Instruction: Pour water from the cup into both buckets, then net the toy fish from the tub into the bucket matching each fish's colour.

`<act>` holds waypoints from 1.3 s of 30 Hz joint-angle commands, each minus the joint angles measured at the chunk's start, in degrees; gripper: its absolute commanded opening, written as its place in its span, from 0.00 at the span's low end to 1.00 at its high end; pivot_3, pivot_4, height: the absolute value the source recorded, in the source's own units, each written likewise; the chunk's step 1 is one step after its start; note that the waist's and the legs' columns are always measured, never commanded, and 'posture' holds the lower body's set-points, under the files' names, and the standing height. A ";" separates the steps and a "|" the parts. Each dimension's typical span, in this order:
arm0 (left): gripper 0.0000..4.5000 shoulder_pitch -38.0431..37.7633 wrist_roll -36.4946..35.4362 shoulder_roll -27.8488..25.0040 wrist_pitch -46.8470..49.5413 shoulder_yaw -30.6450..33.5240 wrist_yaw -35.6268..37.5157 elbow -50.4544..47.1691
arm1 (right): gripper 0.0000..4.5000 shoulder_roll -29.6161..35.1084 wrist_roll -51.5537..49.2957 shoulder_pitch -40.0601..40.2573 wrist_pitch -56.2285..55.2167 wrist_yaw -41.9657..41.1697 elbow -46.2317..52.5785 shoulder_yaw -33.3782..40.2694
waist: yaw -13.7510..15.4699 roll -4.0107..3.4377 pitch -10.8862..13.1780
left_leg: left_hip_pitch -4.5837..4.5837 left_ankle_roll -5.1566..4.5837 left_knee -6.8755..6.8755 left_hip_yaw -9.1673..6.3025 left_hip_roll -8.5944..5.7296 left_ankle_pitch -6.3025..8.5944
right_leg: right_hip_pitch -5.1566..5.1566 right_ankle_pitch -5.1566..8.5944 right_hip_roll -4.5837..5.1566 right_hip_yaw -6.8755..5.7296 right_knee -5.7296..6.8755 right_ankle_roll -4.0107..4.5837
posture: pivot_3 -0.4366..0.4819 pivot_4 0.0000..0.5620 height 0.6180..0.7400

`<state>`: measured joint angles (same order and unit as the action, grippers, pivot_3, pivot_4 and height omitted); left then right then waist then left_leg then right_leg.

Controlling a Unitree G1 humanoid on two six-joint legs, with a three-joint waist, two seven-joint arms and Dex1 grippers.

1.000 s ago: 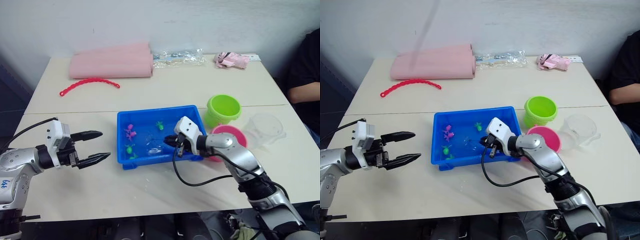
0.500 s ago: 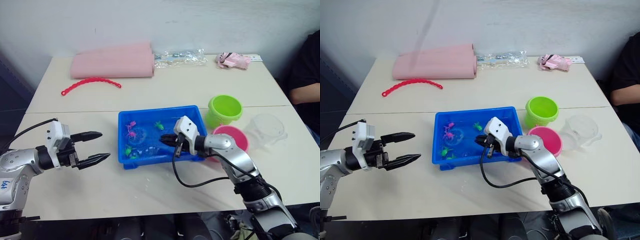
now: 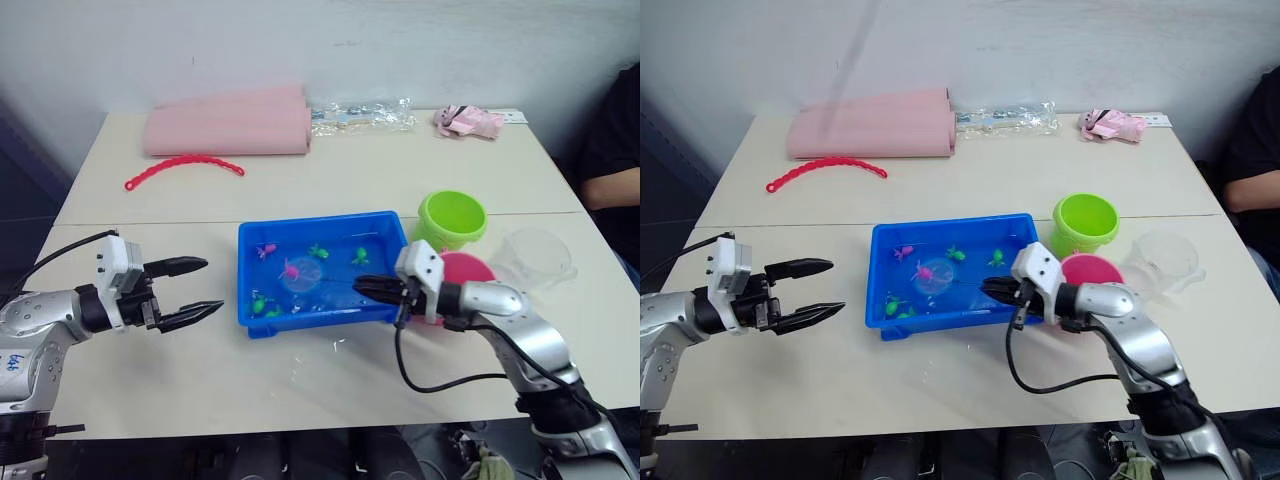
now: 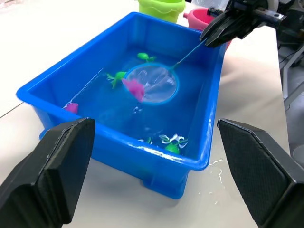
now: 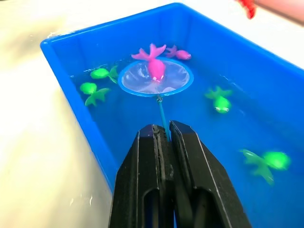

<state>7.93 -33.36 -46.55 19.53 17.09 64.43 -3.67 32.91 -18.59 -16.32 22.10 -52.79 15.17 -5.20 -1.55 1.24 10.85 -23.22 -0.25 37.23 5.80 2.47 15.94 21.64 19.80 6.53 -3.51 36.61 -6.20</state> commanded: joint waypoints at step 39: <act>1.00 22.81 2.04 17.00 -0.72 -18.22 9.10 10.31 | 0.00 2.57 12.68 50.37 -36.95 4.98 13.45 51.91 | 1.54 0.02 -0.03 | 0.18 -0.09 0.14 -0.02 -0.30 -0.12 | -0.15 -0.03 -0.23 0.11 -0.03 -0.07 | 0.48 0.27 1.00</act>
<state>30.58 -31.38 -29.81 19.85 -1.42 73.02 7.15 34.49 -13.38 33.36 -2.50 -48.56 33.69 45.94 0.00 1.26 10.82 -23.04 -0.34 37.36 5.78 2.16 15.83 21.49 19.77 6.31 -3.40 36.58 -6.27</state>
